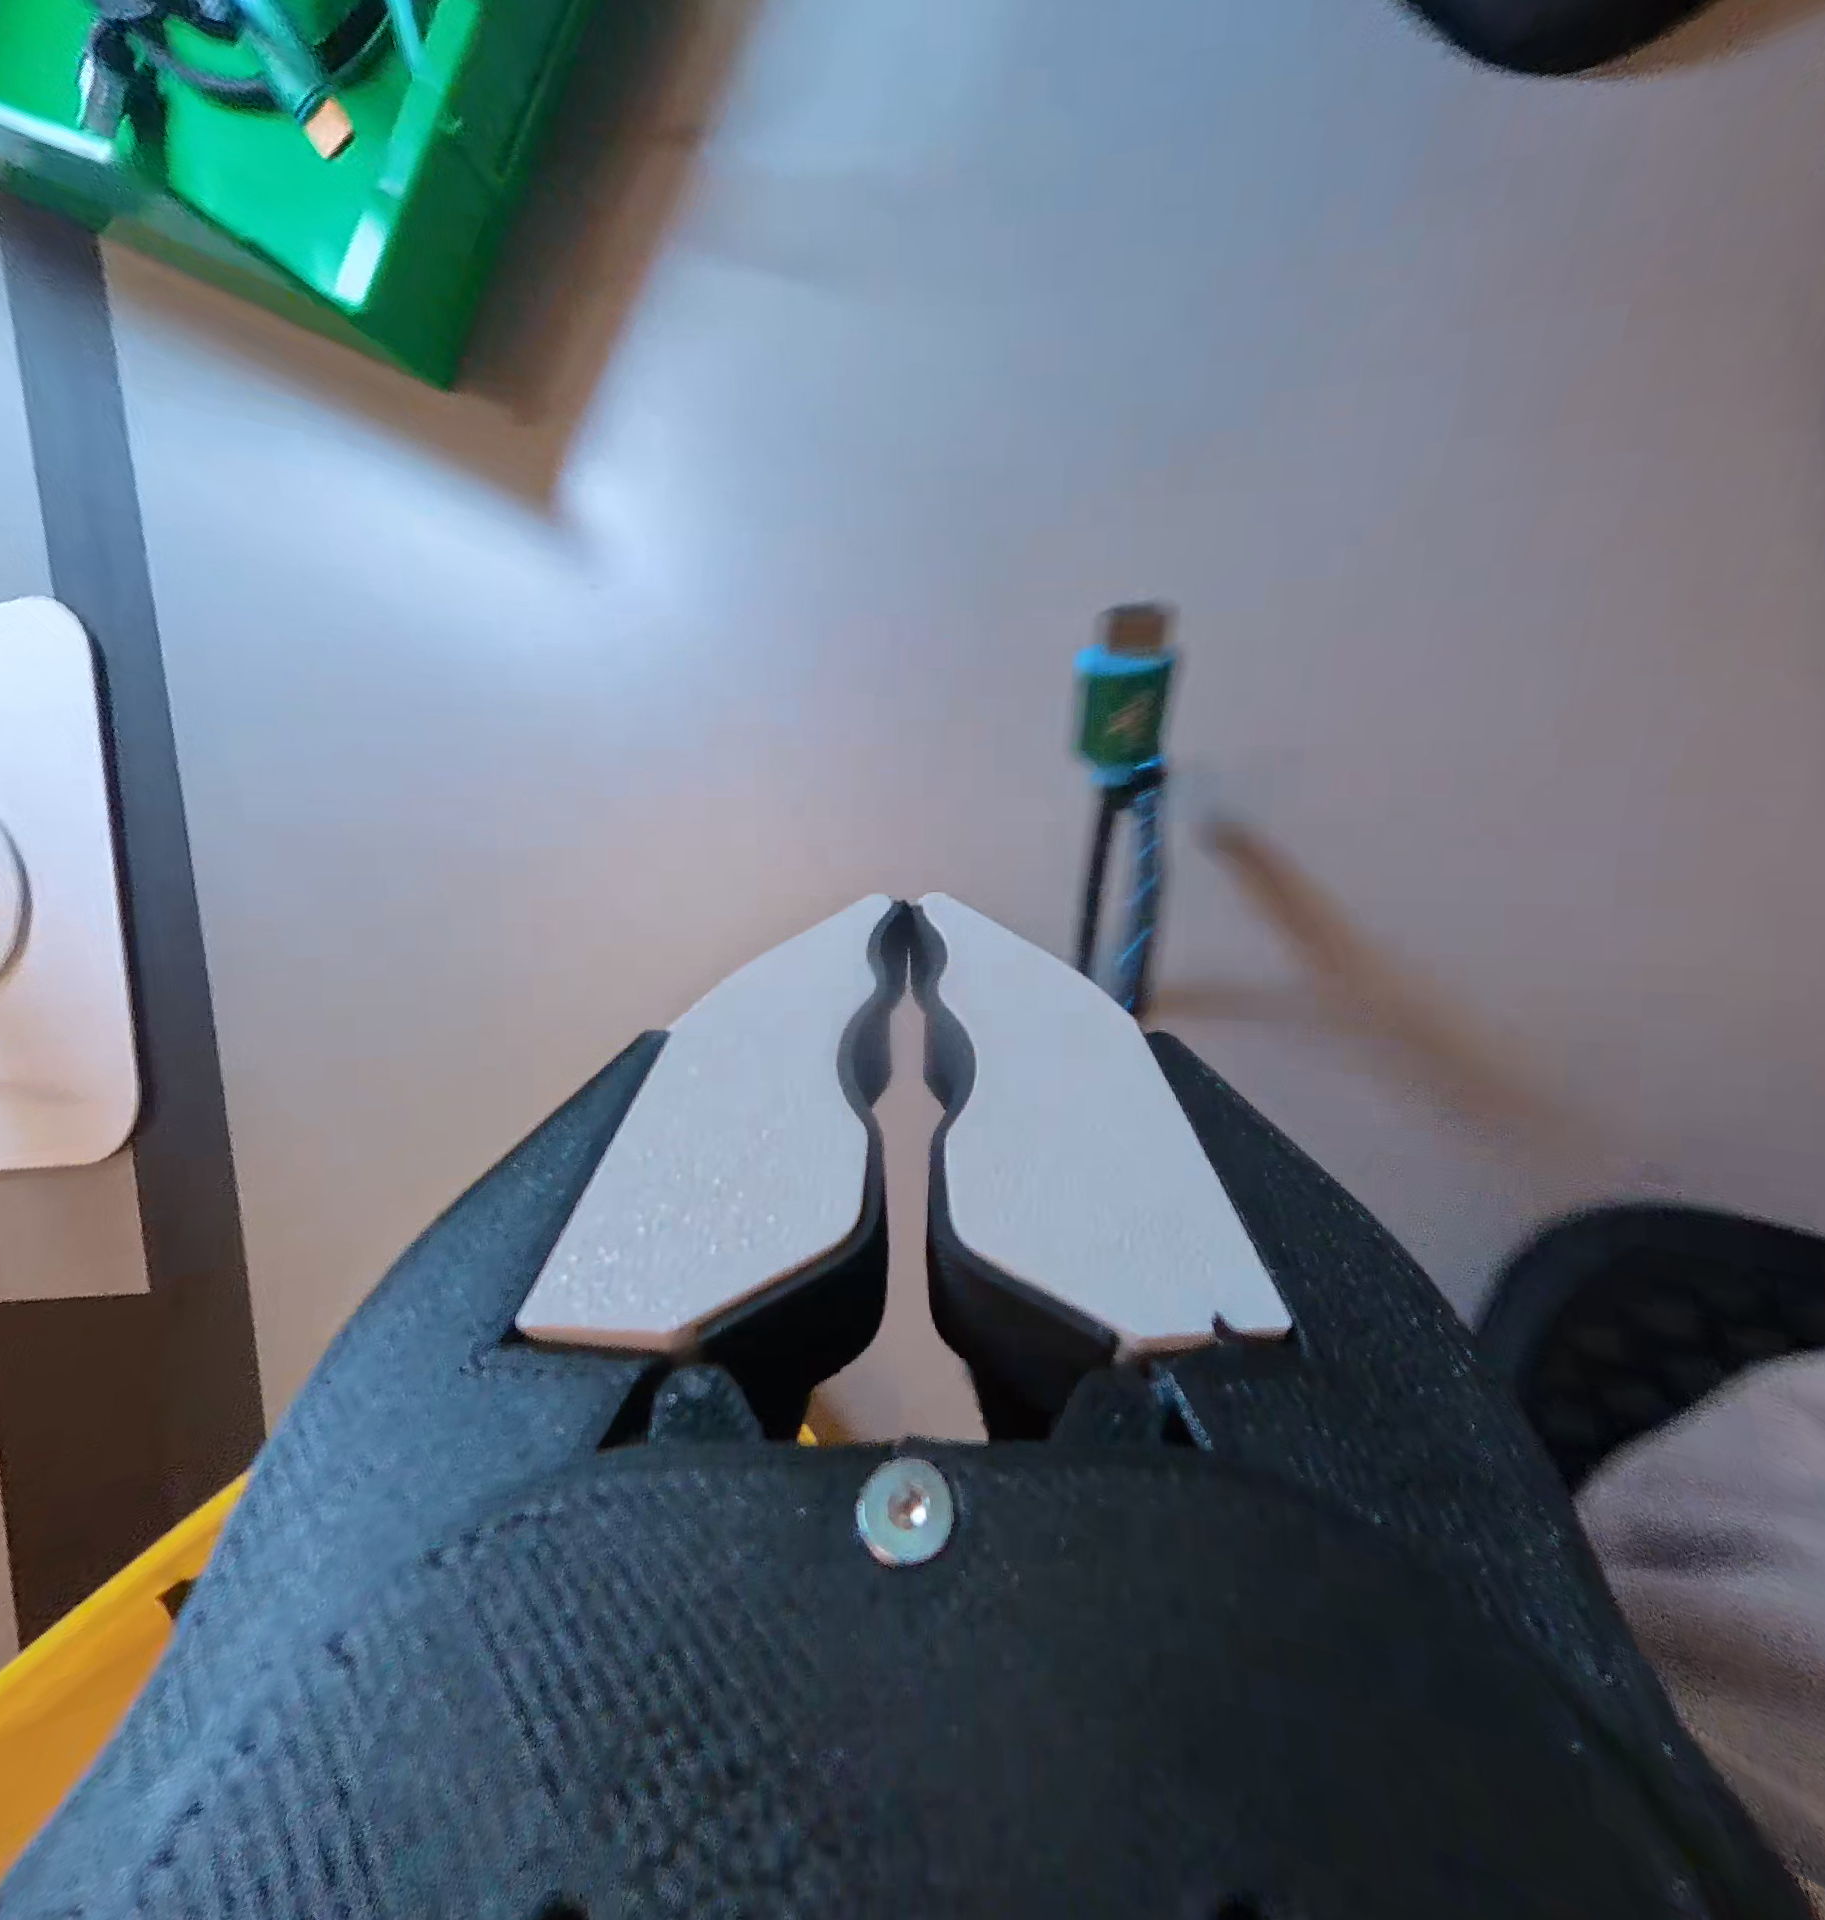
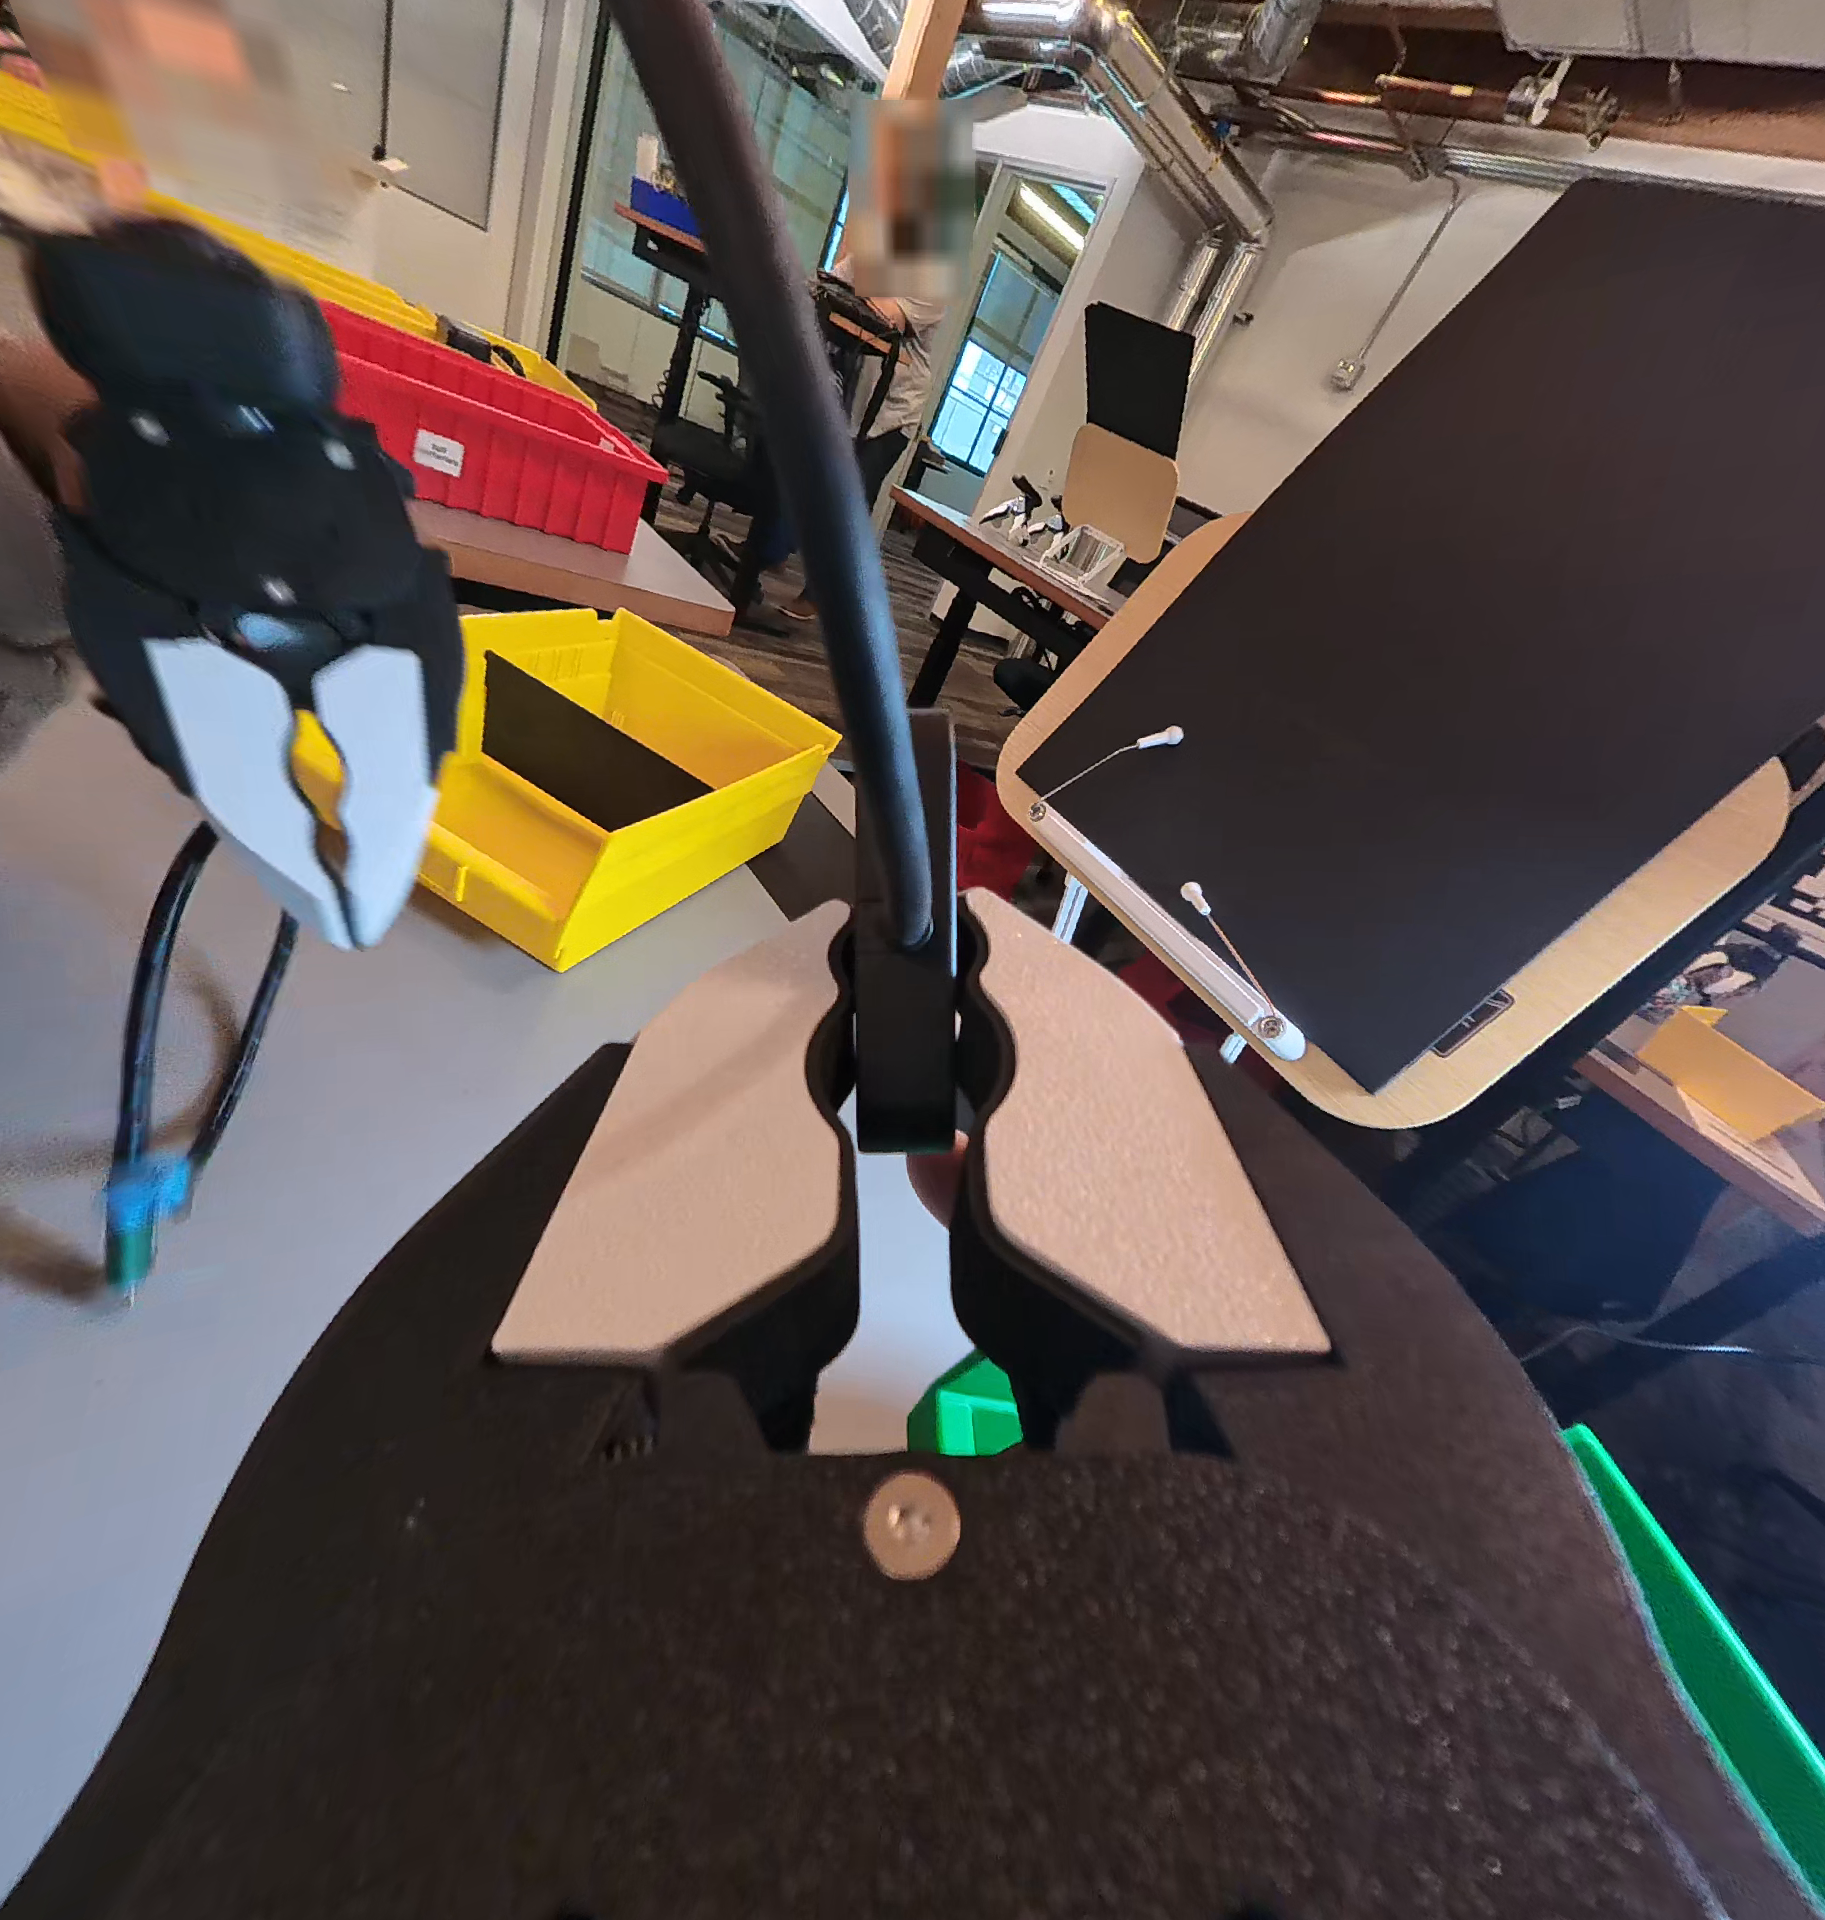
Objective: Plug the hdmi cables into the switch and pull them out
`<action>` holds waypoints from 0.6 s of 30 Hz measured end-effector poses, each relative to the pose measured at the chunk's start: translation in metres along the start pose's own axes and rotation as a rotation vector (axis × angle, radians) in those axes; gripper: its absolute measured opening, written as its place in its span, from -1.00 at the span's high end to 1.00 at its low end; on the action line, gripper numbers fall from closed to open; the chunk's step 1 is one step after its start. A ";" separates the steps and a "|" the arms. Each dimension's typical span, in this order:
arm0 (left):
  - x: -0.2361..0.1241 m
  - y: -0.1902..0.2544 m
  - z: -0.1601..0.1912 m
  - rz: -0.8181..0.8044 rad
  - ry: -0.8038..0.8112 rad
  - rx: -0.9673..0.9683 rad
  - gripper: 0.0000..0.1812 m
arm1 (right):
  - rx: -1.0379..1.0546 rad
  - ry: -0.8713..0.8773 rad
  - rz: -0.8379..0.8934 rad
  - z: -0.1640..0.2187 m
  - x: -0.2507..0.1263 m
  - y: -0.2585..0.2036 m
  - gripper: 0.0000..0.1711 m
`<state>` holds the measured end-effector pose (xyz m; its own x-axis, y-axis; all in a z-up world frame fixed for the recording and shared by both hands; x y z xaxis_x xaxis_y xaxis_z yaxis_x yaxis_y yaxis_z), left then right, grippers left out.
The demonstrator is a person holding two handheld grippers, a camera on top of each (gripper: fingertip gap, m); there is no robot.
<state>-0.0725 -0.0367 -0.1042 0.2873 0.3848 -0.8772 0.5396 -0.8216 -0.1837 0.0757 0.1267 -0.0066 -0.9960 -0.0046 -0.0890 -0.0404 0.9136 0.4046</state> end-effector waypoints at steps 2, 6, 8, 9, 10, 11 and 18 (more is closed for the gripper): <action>0.021 -0.022 -0.002 -0.090 -0.014 -0.049 1.00 | -0.008 -0.010 0.007 0.001 0.000 0.001 0.83; 0.016 -0.036 -0.015 -0.228 0.089 -0.035 1.00 | -0.013 -0.008 0.027 0.001 -0.005 0.007 0.83; 0.002 -0.035 -0.024 -0.258 0.154 -0.047 1.00 | 0.002 0.000 0.031 0.002 -0.007 0.011 0.83; -0.003 -0.030 -0.027 -0.240 0.178 -0.040 1.00 | 0.009 0.002 0.033 0.003 -0.007 0.012 0.83; -0.005 -0.022 -0.030 -0.201 0.183 -0.032 1.00 | 0.014 0.002 0.034 0.003 -0.007 0.013 0.83; -0.002 -0.014 -0.030 -0.144 0.167 -0.029 0.95 | 0.017 0.001 0.035 0.004 -0.007 0.013 0.83; 0.092 0.025 -0.030 0.254 -0.029 -0.146 0.62 | 0.009 -0.043 0.059 0.009 -0.005 0.013 0.83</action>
<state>-0.0087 -0.0090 -0.1758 0.4059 0.1611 -0.8996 0.5619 -0.8203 0.1067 0.0804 0.1424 -0.0087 -0.9922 0.0666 -0.1049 0.0190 0.9155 0.4019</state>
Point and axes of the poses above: each gripper's, where its closed fingertips meet, x out along the fingers, z out of its underside, y = z × x across the jaws, the point moved 5 cm from there along -x, back along the fingers, and after that the axes turned 5 degrees about -y, right-handed, at the moved point
